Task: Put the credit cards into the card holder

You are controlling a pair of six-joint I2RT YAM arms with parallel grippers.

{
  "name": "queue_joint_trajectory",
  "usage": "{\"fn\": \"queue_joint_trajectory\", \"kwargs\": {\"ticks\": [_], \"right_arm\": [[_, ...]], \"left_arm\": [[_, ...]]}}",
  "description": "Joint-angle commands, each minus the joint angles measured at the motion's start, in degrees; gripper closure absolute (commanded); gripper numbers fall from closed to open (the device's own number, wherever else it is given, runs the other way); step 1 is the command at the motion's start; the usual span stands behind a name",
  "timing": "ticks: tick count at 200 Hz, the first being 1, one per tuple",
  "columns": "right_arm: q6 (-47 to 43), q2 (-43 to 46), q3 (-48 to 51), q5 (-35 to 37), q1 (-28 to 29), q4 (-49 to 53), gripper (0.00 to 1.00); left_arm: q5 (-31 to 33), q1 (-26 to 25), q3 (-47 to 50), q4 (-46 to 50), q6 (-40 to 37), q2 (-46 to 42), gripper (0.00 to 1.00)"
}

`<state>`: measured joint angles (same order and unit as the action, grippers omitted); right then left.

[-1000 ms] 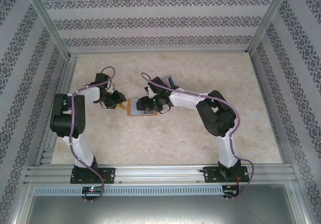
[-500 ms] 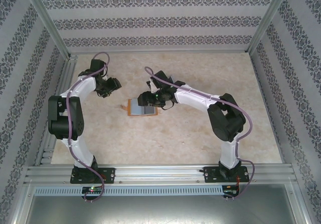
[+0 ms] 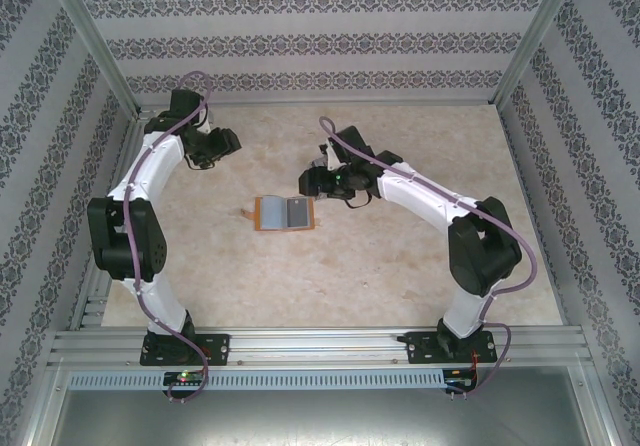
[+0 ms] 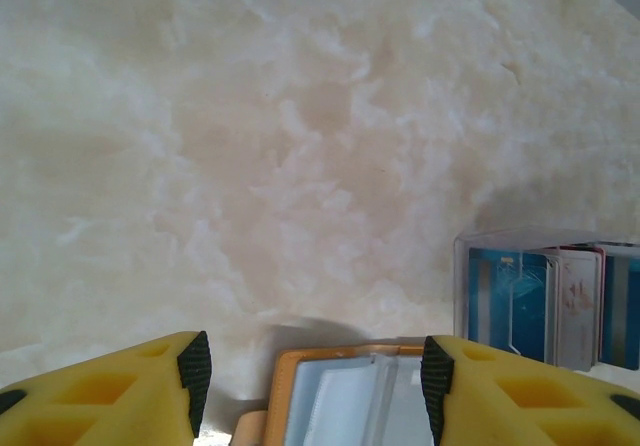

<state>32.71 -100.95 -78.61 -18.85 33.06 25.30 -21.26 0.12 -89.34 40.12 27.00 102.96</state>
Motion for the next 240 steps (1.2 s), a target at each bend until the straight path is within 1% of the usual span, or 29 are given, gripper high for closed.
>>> {"fn": "queue_joint_trajectory", "kwargs": {"ticks": [1, 17, 49, 68, 84, 103, 131, 149, 173, 198, 223, 240], "right_arm": [[-1.68, 2.96, -0.32, 2.18, -2.36, 1.15, 0.29], [-2.23, 3.55, -1.73, 1.74, -4.05, 2.16, 0.29], [-3.43, 3.57, -5.0, 3.27, -7.75, 5.98, 0.29], [-3.07, 2.57, -6.07, 2.77, -10.53, 7.08, 0.29], [-3.36, 1.04, -7.46, 2.51, -12.65, 8.24, 0.29], [-4.9, -3.12, -11.88, 1.45, -14.43, 11.65, 0.29], [-8.27, -11.42, -21.83, 0.02, -14.96, 18.87, 0.29], [-10.03, -16.33, -27.84, 0.14, -14.94, 23.12, 0.29], [-11.53, -21.63, -33.92, 0.3, -15.04, 26.89, 0.29], [-12.06, -25.41, -38.16, 0.15, -14.87, 29.02, 0.29], [-11.53, -27.52, -39.74, -1.44, -14.46, 28.68, 0.29], [-11.71, -29.58, -42.23, -2.2, -14.09, 30.06, 0.29]], "left_arm": [[-3.75, 0.58, 3.88, -5.96, 2.42, -2.59, 0.4], [-5.41, 0.41, 5.27, -9.07, 3.76, -3.09, 0.4], [-7.9, 0.4, 5.32, -10.39, 2.04, -2.92, 0.4], [-9.51, 0.08, 5.67, -11.02, 1.49, -2.77, 0.4], [-10.8, -0.2, 4.79, -10.13, 0.69, -1.85, 0.4], [-11.8, -0.55, 3.2, -8.26, -0.59, -0.35, 0.4], [-11.8, -0.74, 1.69, -5.35, -3.77, 0.65, 0.4], [-9.75, -0.74, -0.25, -2.09, -5.04, 0.82, 0.4], [-9.44, -0.69, -0.69, -1.62, -5.5, -0.15, 0.4], [-8.82, -0.87, -1.03, -0.93, -5.39, -0.39, 0.4], [-8.11, -0.82, -1.46, -0.31, -4.89, -0.14, 0.4], [-9.46, -0.83, -1.82, -0.44, -3.92, 0.34, 0.4]]}}
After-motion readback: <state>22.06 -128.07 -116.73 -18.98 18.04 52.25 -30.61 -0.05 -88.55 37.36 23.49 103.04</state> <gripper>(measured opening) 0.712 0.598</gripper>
